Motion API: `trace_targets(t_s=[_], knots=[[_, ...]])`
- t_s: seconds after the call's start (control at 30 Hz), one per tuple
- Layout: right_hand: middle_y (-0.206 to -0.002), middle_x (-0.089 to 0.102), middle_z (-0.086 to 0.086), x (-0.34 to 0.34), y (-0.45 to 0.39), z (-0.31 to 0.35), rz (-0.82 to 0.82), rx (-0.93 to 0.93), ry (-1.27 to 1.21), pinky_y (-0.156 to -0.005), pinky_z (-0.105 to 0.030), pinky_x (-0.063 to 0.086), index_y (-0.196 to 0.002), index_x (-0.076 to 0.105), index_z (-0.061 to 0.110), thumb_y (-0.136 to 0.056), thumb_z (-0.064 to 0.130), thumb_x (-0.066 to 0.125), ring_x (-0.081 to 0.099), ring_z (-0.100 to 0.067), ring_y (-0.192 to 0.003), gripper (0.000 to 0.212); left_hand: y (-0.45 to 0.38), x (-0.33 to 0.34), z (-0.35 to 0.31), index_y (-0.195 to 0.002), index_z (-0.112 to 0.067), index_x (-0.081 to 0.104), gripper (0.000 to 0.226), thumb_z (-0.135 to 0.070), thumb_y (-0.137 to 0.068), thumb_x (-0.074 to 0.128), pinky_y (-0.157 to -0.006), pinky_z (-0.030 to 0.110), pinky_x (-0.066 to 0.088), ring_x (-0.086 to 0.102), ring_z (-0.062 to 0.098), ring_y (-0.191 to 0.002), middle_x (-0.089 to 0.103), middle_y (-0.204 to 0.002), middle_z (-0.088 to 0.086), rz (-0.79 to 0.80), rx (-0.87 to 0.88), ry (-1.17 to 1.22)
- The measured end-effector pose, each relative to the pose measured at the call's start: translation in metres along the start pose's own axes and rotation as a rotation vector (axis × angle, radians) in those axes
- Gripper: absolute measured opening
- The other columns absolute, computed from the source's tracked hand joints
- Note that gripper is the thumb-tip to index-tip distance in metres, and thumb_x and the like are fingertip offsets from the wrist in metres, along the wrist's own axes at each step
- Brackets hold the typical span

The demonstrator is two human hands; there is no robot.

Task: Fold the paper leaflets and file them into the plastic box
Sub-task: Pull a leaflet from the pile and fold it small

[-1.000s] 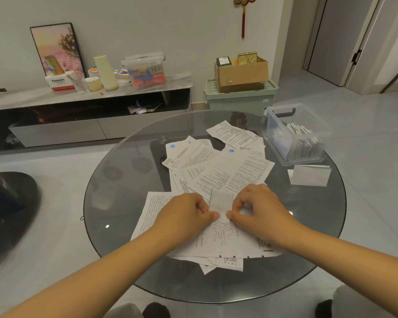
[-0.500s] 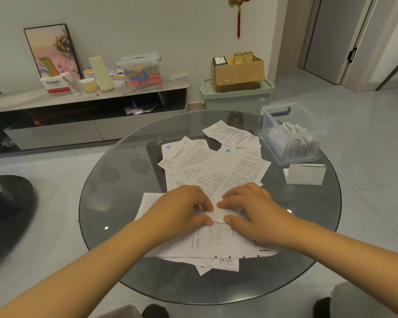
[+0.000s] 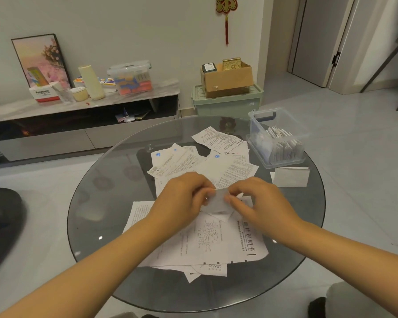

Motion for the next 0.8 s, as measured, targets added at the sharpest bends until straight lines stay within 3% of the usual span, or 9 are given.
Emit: trace_targets(t_s=[0.17,0.23,0.33,0.43,0.5,0.67,0.73,0.8], knots=[[-0.077,0.058,0.018,-0.018,0.008,-0.01,-0.089,-0.031,0.058,-0.068,-0.013,0.038,-0.09,0.068,0.023,-0.089,0.025,0.061,0.051,-0.003,-0.078,0.007,-0.015,0.016,-0.017,-0.081,-0.018,0.069,0.013,-0.013,-0.09,0.061,-0.066,0.009,0.044,0.062,0.001,-0.065,0.065,-0.076,-0.011,-0.021,-0.077,0.174],[-0.074,0.062,0.012,-0.032,0.008,-0.015,-0.186,-0.105,0.225,-0.061,-0.021,0.04,-0.084,0.071,0.02,-0.085,0.025,0.063,0.049,-0.007,-0.07,0.01,-0.019,0.025,-0.023,-0.096,-0.021,0.07,0.012,-0.024,-0.091,0.06,-0.069,0.008,0.045,0.061,-0.003,-0.075,0.062,-0.085,-0.018,0.02,-0.065,0.16],[-0.071,0.064,0.002,-0.059,0.008,-0.028,-0.301,-0.17,0.434,-0.054,-0.025,0.04,-0.083,0.075,0.016,-0.08,0.02,0.066,0.054,-0.018,-0.063,0.011,-0.023,0.042,-0.03,-0.119,-0.032,0.058,0.029,-0.039,-0.092,0.054,-0.079,0.012,0.048,0.056,-0.006,-0.087,0.049,-0.107,-0.021,0.145,-0.045,0.091],[-0.07,0.062,-0.003,-0.079,0.003,-0.048,-0.347,-0.176,0.6,-0.055,-0.024,0.034,-0.085,0.076,0.015,-0.073,0.01,0.076,0.054,-0.025,-0.061,0.013,-0.024,0.053,-0.032,-0.12,-0.035,0.055,0.027,-0.036,-0.094,0.052,-0.081,0.017,0.049,0.055,-0.009,-0.091,0.04,-0.116,-0.02,0.178,-0.026,0.083],[-0.069,0.061,-0.004,-0.084,0.0,-0.065,-0.318,-0.166,0.67,-0.056,-0.025,0.032,-0.082,0.077,0.016,-0.068,0.007,0.08,0.053,-0.027,-0.06,0.017,-0.027,0.06,-0.034,-0.117,-0.032,0.058,0.024,-0.031,-0.094,0.052,-0.079,0.018,0.05,0.053,-0.01,-0.093,0.039,-0.117,-0.02,0.185,-0.011,0.087],[-0.07,0.065,-0.003,-0.059,0.002,-0.102,-0.105,-0.087,0.665,-0.052,-0.031,0.045,-0.079,0.078,0.019,-0.06,0.01,0.085,0.058,-0.029,-0.063,0.022,-0.034,0.068,-0.039,-0.114,-0.029,0.061,0.023,-0.024,-0.094,0.052,-0.076,0.015,0.048,0.052,-0.01,-0.093,0.041,-0.116,-0.018,0.18,-0.004,0.111],[-0.078,0.07,-0.003,-0.053,0.003,-0.108,-0.049,-0.012,0.633,-0.056,-0.031,0.047,-0.087,0.077,0.019,-0.069,0.012,0.08,0.061,-0.029,-0.07,0.02,-0.037,0.07,-0.041,-0.113,-0.029,0.061,0.022,-0.023,-0.094,0.051,-0.076,0.015,0.048,0.051,-0.01,-0.093,0.042,-0.117,-0.018,0.178,-0.01,0.108],[-0.097,0.071,-0.001,-0.051,0.003,-0.105,0.004,0.062,0.611,-0.07,-0.032,0.045,-0.104,0.073,0.022,-0.086,0.02,0.064,0.059,-0.027,-0.087,0.02,-0.039,0.072,-0.043,-0.113,-0.029,0.061,0.022,-0.023,-0.094,0.051,-0.077,0.015,0.048,0.053,-0.007,-0.092,0.042,-0.119,-0.017,0.178,-0.012,0.102]])
Point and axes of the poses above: each hand's wrist, its own y-axis away from the middle knuckle, its own x-axis out of the palm, z = x × y, the point moved 3 cm from there along -y, towards the middle knuckle
